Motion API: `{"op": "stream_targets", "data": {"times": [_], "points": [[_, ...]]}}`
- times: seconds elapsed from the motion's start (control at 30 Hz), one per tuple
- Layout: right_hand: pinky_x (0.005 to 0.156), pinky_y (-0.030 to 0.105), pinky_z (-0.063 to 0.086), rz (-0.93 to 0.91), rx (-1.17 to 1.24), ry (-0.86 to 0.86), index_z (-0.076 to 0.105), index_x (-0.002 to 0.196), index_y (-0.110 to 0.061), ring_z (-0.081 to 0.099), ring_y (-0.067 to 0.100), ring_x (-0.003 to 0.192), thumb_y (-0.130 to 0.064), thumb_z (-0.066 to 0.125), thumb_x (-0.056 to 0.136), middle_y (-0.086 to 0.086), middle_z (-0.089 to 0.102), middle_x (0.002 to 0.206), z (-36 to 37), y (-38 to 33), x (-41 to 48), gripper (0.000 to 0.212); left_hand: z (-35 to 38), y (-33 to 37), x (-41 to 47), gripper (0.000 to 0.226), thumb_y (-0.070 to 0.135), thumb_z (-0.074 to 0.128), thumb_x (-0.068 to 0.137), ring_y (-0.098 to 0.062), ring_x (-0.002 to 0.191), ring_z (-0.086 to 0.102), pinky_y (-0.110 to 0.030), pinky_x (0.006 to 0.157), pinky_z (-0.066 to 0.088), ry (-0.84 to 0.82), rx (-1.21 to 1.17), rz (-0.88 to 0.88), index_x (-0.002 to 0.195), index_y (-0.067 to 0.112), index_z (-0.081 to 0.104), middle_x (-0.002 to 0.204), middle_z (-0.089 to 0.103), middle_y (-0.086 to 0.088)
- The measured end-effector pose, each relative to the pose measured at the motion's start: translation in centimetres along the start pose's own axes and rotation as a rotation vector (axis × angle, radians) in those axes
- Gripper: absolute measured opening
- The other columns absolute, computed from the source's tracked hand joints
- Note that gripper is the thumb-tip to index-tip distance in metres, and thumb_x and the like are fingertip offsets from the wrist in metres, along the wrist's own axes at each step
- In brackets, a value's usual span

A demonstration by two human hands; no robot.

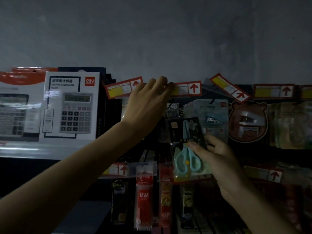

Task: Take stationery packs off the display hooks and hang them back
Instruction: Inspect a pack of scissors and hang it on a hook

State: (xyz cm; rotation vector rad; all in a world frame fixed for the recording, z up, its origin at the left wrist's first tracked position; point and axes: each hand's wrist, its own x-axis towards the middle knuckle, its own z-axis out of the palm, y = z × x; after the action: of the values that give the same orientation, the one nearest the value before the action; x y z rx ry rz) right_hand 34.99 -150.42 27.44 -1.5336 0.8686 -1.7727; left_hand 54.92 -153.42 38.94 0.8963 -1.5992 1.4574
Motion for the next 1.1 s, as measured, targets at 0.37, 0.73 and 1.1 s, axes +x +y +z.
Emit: {"op": "stream_targets", "data": {"times": [0.37, 0.73, 1.1], "points": [[0.074, 0.02, 0.055, -0.099, 0.049, -0.022, 0.072, 0.115, -0.028, 0.074, 0.004, 0.093, -0.025, 0.076, 0.09, -0.012, 0.078, 0.105, 1.5, -0.8, 1.6, 0.026, -1.4, -1.7, 2.9, 0.022, 0.021, 0.051, 0.107, -0.025, 0.09, 0.067, -0.042, 0.085, 0.053, 0.041, -0.328, -0.172, 0.121, 0.018, 0.067, 0.108, 0.074, -0.004], [0.056, 0.013, 0.051, -0.092, 0.113, 0.007, 0.075, 0.108, -0.02, 0.073, 0.002, 0.077, -0.022, 0.076, 0.09, -0.006, 0.079, 0.094, 3.2, -1.1, 3.9, 0.018, -2.0, -1.6, 3.1, 0.024, 0.024, 0.05, 0.107, -0.029, 0.083, 0.068, -0.037, 0.075, 0.051, -0.017, -0.353, -0.215, 0.121, 0.019, 0.069, 0.097, 0.076, -0.005], [0.073, 0.029, 0.057, -0.052, 0.1, 0.014, 0.075, 0.109, -0.021, 0.076, 0.014, 0.09, -0.022, 0.077, 0.089, -0.003, 0.08, 0.098, 3.1, -0.3, 4.4, 0.019, -1.8, -1.5, 2.8, 0.024, 0.021, 0.05, 0.107, -0.03, 0.081, 0.07, -0.043, 0.075, 0.057, -0.009, -0.381, -0.205, 0.12, 0.016, 0.07, 0.098, 0.076, -0.008]]}}
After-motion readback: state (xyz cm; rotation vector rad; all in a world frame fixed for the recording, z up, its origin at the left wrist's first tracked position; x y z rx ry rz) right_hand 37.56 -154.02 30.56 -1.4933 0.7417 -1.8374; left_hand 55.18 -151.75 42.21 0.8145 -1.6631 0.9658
